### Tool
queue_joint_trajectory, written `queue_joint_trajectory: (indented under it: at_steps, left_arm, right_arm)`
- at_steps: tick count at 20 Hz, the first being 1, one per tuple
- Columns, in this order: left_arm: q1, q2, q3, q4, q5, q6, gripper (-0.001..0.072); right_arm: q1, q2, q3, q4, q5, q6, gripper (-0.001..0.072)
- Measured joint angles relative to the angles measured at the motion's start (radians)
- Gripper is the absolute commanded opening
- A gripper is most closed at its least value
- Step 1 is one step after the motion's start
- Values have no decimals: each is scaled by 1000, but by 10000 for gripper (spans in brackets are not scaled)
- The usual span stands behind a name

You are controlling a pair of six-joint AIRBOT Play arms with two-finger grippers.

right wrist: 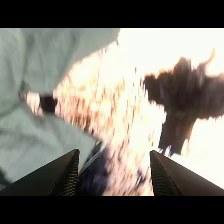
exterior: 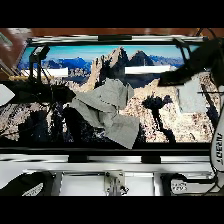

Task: Fold the shirts.

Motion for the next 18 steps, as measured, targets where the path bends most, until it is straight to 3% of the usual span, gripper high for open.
queue_joint_trajectory:
  at_steps: [1,3,9,18]
  left_arm:
    - [14,-1,-1,0,-10,6,37]
    - [35,-2,-1,0,-23,20,37]
    - [52,-4,-2,0,-40,47,37]
    - [55,-5,-2,0,-45,69,37]
  right_arm:
    - [-45,33,-93,36,-27,16,557]
    - [-109,113,-315,73,-59,39,674]
    - [-64,241,-847,145,92,87,674]
    - [203,167,-982,285,349,147,674]
